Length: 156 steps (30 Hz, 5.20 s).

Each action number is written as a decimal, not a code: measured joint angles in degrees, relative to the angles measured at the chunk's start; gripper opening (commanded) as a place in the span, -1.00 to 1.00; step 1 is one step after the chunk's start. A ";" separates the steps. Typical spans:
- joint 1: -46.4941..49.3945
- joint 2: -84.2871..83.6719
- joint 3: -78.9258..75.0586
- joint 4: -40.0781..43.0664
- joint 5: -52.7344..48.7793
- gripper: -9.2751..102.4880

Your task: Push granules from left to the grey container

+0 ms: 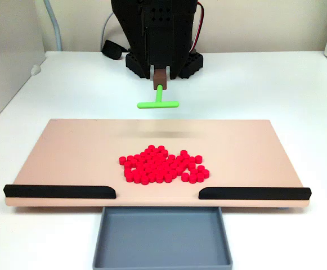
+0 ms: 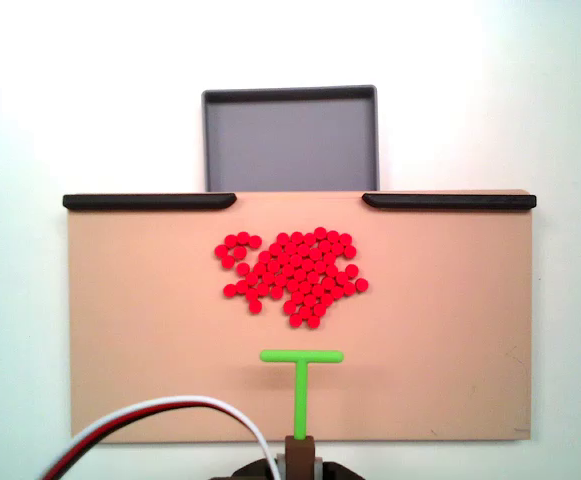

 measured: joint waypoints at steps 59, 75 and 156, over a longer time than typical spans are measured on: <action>-12.30 -0.53 0.00 0.26 49.92 -0.84; -21.53 -12.04 -12.83 0.18 83.85 -0.84; -17.14 -48.69 -51.86 0.62 100.90 -0.84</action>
